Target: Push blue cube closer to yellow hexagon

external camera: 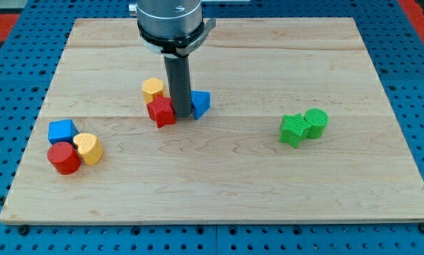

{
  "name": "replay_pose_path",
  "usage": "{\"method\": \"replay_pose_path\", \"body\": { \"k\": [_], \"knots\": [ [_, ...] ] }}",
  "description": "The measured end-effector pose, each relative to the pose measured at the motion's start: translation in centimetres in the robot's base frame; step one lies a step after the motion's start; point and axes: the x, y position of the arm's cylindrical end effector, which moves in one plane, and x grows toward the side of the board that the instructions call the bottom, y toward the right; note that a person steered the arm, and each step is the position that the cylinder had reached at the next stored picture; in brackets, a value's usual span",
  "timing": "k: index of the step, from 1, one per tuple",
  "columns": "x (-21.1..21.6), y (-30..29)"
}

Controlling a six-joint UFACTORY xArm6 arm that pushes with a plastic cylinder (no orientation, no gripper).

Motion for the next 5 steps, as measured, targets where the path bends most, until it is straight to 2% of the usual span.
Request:
{"method": "replay_pose_path", "body": {
  "k": [1, 2, 3, 4, 5],
  "knots": [
    [0.9, 2.9],
    [-3.3, 5.4],
    [1.0, 5.4],
    [12.6, 4.7],
    [17.1, -6.6]
  ]
}}
